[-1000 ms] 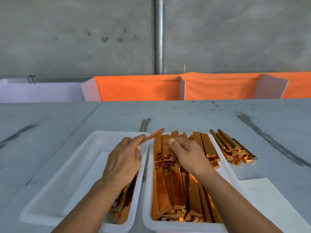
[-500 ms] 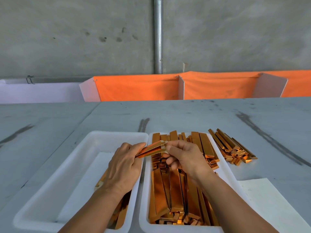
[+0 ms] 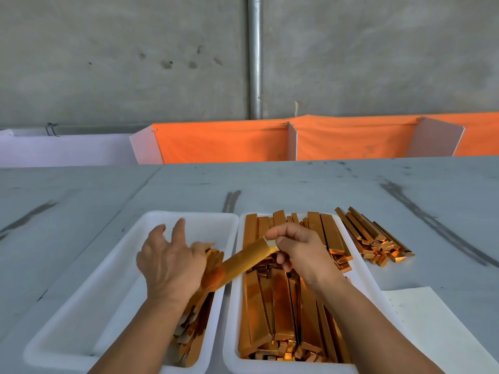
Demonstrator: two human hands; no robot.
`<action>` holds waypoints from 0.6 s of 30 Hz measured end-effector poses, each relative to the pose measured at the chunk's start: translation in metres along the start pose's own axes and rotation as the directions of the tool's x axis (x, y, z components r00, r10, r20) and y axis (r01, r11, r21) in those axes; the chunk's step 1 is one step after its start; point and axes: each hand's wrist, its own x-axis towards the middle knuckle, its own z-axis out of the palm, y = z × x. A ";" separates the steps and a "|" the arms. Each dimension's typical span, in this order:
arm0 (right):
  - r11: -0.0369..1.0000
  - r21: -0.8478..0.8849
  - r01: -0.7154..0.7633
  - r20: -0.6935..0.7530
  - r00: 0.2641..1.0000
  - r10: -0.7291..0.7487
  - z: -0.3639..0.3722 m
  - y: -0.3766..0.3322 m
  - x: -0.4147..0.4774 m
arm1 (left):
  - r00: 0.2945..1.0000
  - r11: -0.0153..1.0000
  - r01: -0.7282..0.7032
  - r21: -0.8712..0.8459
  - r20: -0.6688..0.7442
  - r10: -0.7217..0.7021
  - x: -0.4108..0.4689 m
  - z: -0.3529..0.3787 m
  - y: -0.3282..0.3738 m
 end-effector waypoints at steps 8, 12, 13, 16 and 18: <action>0.989 -0.074 0.125 0.005 0.992 -0.125 0.005 0.003 -0.004 | 0.778 0.793 -0.593 -0.141 0.155 0.609 -0.033 0.001 0.028; 0.989 -0.037 0.140 -0.023 0.990 -0.141 0.007 0.003 -0.005 | 0.794 0.804 -0.579 -0.134 0.133 0.593 -0.029 0.007 0.023; 0.989 -0.026 0.144 -0.033 0.989 -0.145 0.008 0.003 -0.004 | 0.801 0.808 -0.572 -0.142 0.113 0.587 -0.029 0.008 0.023; 0.980 -0.056 0.191 -0.105 0.975 -0.197 0.009 0.004 -0.004 | 0.833 0.828 -0.532 -0.179 0.067 0.550 -0.029 0.008 0.025; 0.962 -0.129 0.241 -0.154 0.953 -0.260 0.009 0.005 -0.005 | 0.849 0.841 -0.512 -0.177 0.048 0.527 -0.028 0.007 0.025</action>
